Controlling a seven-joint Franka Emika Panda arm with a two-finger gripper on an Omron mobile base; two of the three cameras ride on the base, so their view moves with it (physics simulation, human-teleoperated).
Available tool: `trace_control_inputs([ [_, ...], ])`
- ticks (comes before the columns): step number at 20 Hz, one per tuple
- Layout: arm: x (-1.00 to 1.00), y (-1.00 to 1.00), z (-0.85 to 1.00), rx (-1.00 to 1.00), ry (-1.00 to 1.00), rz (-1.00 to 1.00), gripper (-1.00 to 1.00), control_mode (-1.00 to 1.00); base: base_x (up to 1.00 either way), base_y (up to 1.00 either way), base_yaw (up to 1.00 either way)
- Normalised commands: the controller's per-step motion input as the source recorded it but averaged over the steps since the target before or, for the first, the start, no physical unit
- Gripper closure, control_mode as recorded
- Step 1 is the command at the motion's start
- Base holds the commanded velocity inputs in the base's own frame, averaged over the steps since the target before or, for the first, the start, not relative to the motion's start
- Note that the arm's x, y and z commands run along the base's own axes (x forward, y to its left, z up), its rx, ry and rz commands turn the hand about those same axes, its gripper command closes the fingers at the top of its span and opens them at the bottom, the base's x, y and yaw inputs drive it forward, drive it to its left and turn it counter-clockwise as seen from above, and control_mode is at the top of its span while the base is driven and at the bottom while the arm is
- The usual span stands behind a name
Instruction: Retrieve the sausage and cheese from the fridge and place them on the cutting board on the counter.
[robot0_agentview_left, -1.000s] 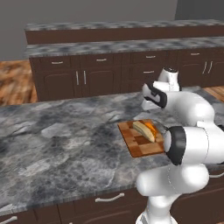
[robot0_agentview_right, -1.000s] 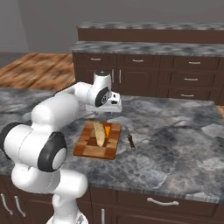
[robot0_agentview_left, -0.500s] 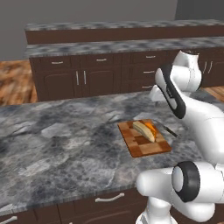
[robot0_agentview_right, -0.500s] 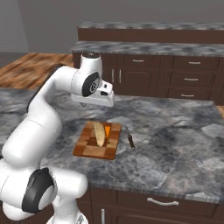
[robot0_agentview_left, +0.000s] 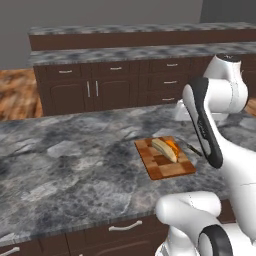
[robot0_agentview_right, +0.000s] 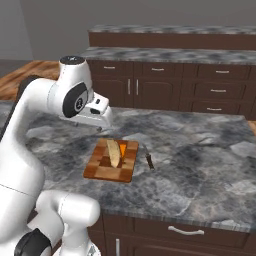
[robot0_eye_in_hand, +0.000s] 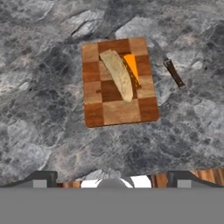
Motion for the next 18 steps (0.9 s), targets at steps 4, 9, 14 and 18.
trace_control_inputs([
  [4, -0.47, 0.28, 0.49, -0.01, -0.06, -0.06, -1.0, -1.0, 0.0, 0.0, 0.0],
  [9, -0.57, -0.02, 0.38, 0.0, -0.01, -0.09, -1.0, -1.0, 0.0, 0.0, 0.0],
  [14, -0.7, -0.01, 0.18, -0.01, -0.06, 0.0, -1.0, -1.0, 0.0, 0.0, 0.0],
  [18, -0.77, 0.0, 0.0, 0.0, -0.07, 0.05, -1.0, -1.0, 0.0, 0.0, 0.0],
])
